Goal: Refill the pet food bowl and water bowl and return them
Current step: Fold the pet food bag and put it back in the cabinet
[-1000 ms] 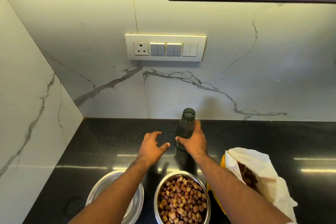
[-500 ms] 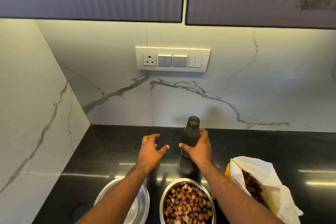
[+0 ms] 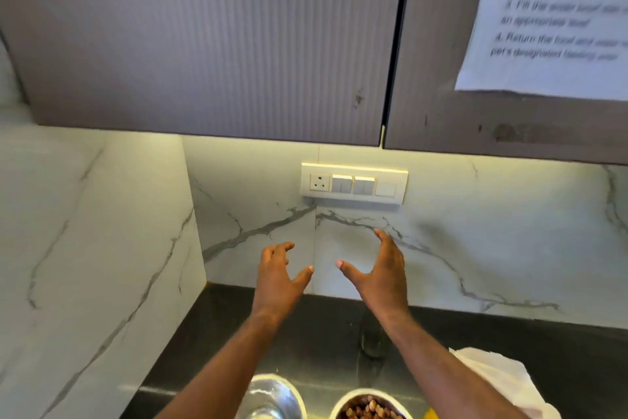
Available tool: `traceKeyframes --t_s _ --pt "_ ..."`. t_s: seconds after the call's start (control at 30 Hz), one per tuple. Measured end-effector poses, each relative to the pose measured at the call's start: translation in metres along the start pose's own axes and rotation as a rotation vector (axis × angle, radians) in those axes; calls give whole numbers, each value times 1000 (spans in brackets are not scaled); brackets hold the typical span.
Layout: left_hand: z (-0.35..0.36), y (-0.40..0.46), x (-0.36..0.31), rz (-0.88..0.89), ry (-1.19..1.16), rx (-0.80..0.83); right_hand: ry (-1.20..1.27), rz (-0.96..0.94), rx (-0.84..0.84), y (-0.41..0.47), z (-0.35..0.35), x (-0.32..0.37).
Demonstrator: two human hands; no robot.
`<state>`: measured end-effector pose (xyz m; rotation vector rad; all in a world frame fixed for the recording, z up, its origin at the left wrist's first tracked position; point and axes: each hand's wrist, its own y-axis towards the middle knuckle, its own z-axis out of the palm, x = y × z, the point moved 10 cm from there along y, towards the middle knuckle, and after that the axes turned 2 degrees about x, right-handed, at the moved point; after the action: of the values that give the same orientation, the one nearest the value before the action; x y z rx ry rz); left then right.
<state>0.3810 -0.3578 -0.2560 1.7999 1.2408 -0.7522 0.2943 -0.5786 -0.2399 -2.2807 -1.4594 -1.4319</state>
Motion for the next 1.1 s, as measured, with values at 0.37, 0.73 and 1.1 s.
traceKeyframes --t_s 0.37,0.73,1.1 --pt "-197 -37 -175 583 19 -611 770 -243 -34 0 -65 225" --pt "-230 -61 -221 706 430 -677 1356 2 -43 -39 -78 249" --pt "-274 -122 -230 770 436 -869 1188 -265 -108 -122 -114 289"
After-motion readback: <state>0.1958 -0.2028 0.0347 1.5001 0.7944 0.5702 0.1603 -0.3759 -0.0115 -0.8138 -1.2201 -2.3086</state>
